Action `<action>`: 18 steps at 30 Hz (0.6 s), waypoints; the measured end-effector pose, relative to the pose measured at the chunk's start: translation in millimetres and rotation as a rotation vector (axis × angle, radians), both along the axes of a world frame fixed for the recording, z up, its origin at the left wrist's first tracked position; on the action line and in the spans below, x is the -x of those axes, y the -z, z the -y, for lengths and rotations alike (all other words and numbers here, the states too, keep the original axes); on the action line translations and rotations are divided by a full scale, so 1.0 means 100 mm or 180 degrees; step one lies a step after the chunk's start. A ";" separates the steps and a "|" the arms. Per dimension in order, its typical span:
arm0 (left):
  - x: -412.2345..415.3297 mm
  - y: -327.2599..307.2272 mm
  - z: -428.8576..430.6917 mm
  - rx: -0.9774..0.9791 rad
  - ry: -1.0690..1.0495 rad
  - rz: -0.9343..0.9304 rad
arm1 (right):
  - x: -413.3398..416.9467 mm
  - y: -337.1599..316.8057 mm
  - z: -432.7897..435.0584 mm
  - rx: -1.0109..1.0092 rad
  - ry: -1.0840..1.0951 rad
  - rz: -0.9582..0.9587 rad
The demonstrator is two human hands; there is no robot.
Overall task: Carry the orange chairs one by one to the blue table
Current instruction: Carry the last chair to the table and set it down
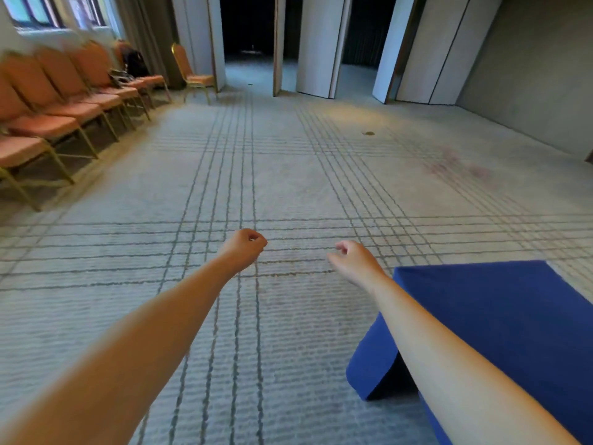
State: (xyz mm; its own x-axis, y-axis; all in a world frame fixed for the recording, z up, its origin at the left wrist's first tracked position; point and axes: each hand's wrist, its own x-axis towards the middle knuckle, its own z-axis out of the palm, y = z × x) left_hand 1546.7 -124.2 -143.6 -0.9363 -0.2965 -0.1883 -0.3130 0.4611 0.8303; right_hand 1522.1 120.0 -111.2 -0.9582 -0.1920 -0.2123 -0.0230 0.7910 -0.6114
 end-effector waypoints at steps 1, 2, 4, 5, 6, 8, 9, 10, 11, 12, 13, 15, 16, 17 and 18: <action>0.13 -0.02 0.02 0.0022 -0.0087 -0.0020 | 0.19 0.00 0.03 -0.0005 -0.0050 -0.0029; 0.25 -0.02 0.04 0.0057 -0.0149 -0.0039 | 0.36 0.00 0.06 0.0004 -0.0092 -0.0067; 0.47 -0.01 0.07 0.0102 -0.0275 -0.0067 | 0.68 0.02 0.14 0.0035 -0.0160 -0.0106; 0.57 -0.01 0.10 0.0149 -0.0353 -0.0050 | 0.85 0.04 0.20 0.0056 -0.0194 -0.0104; 0.66 -0.01 0.12 0.0204 -0.0416 -0.0026 | 1.00 0.05 0.24 0.0075 -0.0234 -0.0097; 0.84 -0.02 0.22 0.0233 -0.0557 -0.0013 | 1.27 0.07 0.36 0.0123 -0.0334 -0.0037; 0.95 -0.03 0.28 0.0234 -0.0615 -0.0013 | 1.42 0.07 0.43 0.0146 -0.0375 -0.0009; 1.06 -0.04 0.35 0.0259 -0.0659 -0.0008 | 1.59 0.08 0.50 0.0164 -0.0419 0.0013; 1.17 -0.05 0.42 0.0287 -0.0691 0.0002 | 1.75 0.08 0.58 0.0161 -0.0478 0.0027; 1.30 -0.06 0.49 0.0309 -0.0707 0.0000 | 1.92 0.09 0.67 0.0147 -0.0553 0.0038; 1.42 -0.06 0.57 0.0315 -0.0715 0.0010 | 2.08 0.09 0.77 0.0140 -0.0624 0.0062; 1.69 -0.06 0.74 0.0325 -0.0758 0.0035 | 2.43 0.10 0.97 0.0190 -0.0732 0.0109; 1.84 -0.05 0.83 0.0338 -0.0783 0.0048 | 2.61 0.10 1.07 0.0211 -0.0764 0.0090; 2.03 -0.05 0.94 0.0345 -0.0812 0.0065 | 2.82 0.10 1.19 0.0220 -0.0789 0.0050; 2.23 -0.03 1.07 0.0358 -0.0817 0.0071 | 3.04 0.10 1.31 0.0229 -0.0806 -0.0001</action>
